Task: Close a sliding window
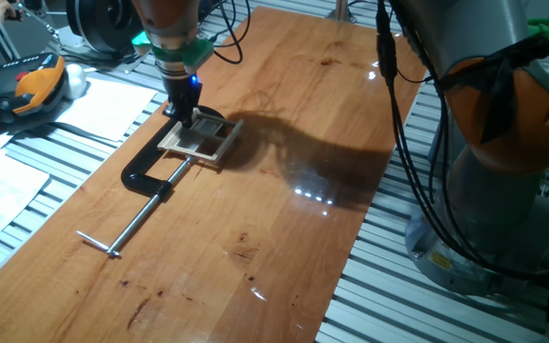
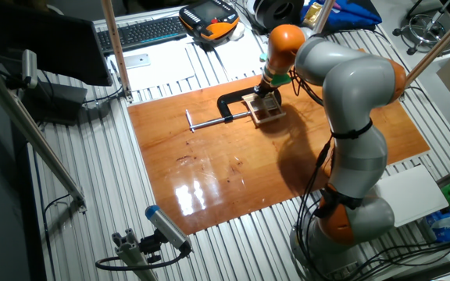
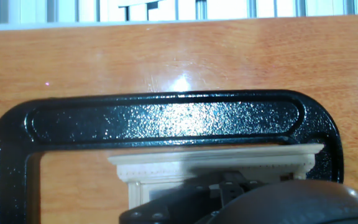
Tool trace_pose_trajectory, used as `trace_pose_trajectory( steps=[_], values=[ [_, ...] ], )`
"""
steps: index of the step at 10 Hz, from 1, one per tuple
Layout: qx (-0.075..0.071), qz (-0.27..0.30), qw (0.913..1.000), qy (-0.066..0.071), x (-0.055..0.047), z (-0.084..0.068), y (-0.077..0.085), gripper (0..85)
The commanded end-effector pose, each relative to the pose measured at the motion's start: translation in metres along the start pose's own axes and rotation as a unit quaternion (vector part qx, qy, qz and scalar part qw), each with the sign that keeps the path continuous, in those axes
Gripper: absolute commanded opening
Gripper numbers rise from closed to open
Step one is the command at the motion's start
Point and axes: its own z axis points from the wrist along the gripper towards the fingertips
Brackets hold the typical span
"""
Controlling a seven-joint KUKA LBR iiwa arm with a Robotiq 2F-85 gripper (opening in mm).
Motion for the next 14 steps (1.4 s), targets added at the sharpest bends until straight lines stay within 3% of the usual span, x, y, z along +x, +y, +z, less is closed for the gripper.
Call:
trace_pose_trajectory(
  steps=[1, 6, 14],
  values=[
    [0.001, -0.001, 1.0, 0.0, 0.0, 0.0023, -0.0004, 0.0],
    [-0.001, -0.004, 1.0, 0.001, 0.0021, 0.0074, -0.0023, 0.0],
    [0.001, -0.005, 1.0, 0.005, 0.0042, 0.0022, -0.0044, 0.0]
  ],
)
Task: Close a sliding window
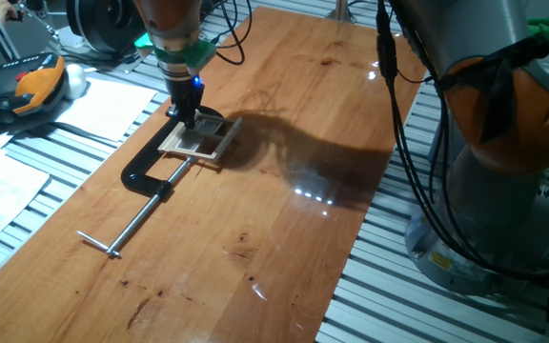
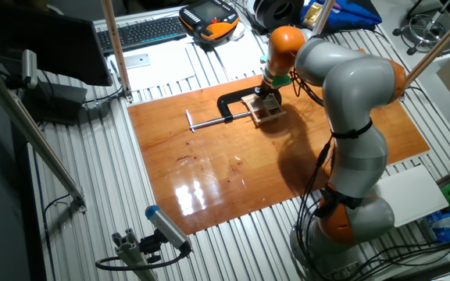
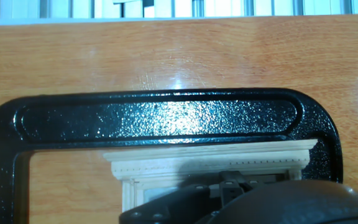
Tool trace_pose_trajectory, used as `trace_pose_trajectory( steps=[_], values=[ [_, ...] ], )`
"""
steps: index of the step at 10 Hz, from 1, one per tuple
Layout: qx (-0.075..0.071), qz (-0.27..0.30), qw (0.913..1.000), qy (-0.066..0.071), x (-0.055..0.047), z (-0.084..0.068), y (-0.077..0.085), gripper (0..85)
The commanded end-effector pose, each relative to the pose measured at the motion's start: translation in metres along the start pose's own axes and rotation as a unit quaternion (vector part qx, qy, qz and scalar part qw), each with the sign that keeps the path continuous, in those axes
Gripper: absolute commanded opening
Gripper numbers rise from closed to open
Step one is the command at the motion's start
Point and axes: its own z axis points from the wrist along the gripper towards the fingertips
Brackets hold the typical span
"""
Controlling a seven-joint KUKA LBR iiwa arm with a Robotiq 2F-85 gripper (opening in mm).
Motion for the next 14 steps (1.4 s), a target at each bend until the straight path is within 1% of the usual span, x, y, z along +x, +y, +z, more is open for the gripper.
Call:
trace_pose_trajectory(
  steps=[1, 2, 4, 5, 7, 8, 10, 14],
  values=[
    [0.001, 0.0, 1.0, -0.002, 0.0001, 0.0001, -0.0002, 0.0],
    [0.002, -0.001, 1.0, -0.009, -0.0001, 0.0001, -0.0004, 0.0],
    [0.008, -0.012, 0.9995, -0.03, -0.0006, -0.0004, -0.0014, 0.0],
    [0.011, -0.014, 0.9992, -0.035, -0.0006, -0.0008, -0.0018, 0.0],
    [0.011, -0.014, 0.9988, -0.045, -0.0004, -0.0005, -0.0019, 0.0],
    [0.013, -0.016, 0.9986, -0.048, 0.0, 0.0002, -0.002, 0.0],
    [0.013, -0.021, 0.9982, -0.055, 0.001, 0.002, -0.0031, 0.0],
    [0.012, -0.024, 0.998, -0.058, 0.0015, 0.0019, -0.0031, 0.0]
  ],
)
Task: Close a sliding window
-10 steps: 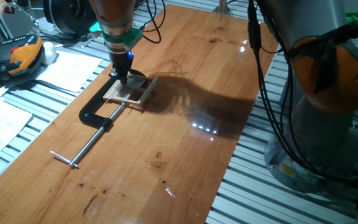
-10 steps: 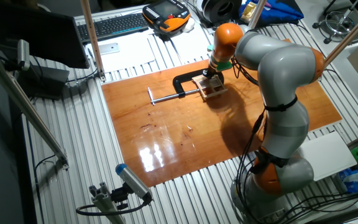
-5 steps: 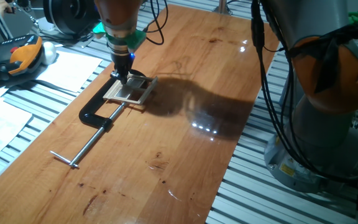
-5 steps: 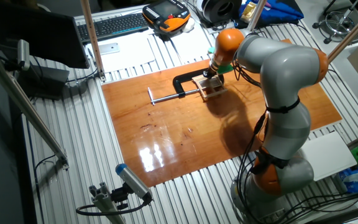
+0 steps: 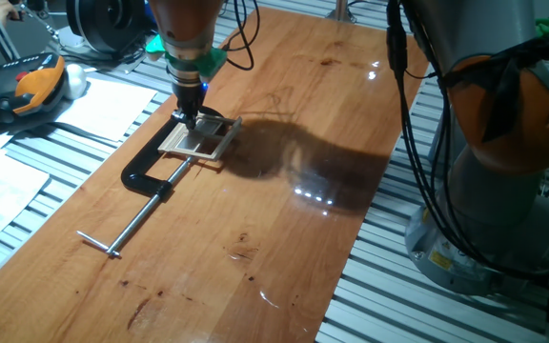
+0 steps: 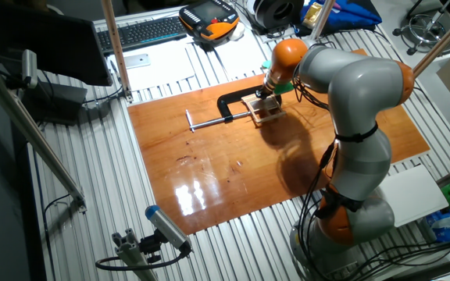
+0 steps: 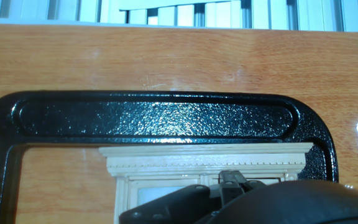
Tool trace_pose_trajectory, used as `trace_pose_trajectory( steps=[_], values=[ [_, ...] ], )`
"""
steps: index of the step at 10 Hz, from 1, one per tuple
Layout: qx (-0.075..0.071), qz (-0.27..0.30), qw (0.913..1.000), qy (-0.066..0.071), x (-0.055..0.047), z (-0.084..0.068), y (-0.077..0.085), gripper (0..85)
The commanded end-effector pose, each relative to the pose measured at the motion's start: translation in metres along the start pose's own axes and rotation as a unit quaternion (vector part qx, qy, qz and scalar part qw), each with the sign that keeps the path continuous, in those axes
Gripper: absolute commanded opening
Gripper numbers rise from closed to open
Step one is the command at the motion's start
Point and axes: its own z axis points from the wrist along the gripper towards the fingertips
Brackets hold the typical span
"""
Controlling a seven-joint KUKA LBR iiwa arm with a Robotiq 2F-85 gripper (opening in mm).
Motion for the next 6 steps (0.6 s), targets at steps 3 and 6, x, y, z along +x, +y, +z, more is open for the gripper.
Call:
trace_pose_trajectory(
  steps=[3, 6],
  values=[
    [-0.001, -0.002, 1.0, -0.001, 0.0009, 0.0004, -0.0004, 0.0],
    [-0.001, -0.003, 1.0, 0.0, 0.0025, 0.0007, -0.0009, 0.0]
  ],
)
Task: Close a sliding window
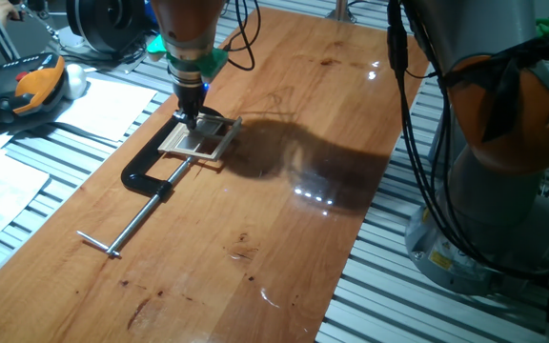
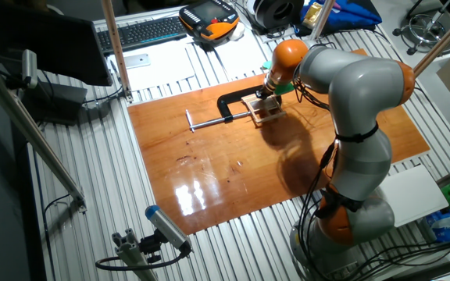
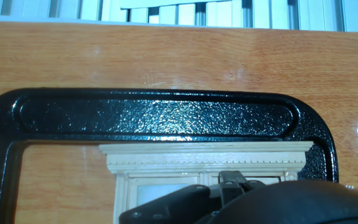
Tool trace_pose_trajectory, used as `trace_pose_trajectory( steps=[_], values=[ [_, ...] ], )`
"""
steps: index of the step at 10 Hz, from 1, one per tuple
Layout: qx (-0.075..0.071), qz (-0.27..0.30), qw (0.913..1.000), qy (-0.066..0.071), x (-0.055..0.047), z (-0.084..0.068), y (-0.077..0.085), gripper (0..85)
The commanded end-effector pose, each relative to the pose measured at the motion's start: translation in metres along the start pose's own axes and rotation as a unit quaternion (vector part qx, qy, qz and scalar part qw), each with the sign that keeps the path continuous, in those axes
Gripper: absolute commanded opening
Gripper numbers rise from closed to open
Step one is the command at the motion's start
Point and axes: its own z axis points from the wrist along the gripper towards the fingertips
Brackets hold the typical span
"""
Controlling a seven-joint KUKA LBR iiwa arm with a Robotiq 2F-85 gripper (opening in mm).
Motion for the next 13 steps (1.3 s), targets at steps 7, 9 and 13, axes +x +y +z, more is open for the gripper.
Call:
trace_pose_trajectory(
  steps=[7, 9, 13],
  values=[
    [0.0, -0.002, 1.0, 0.007, 0.0033, -0.0008, -0.0004, 0.0],
    [0.0, -0.002, 1.0, 0.008, 0.0037, -0.001, -0.0004, 0.0],
    [-0.001, -0.001, 1.0, 0.008, 0.0049, 0.0001, -0.0001, 0.0]
  ],
)
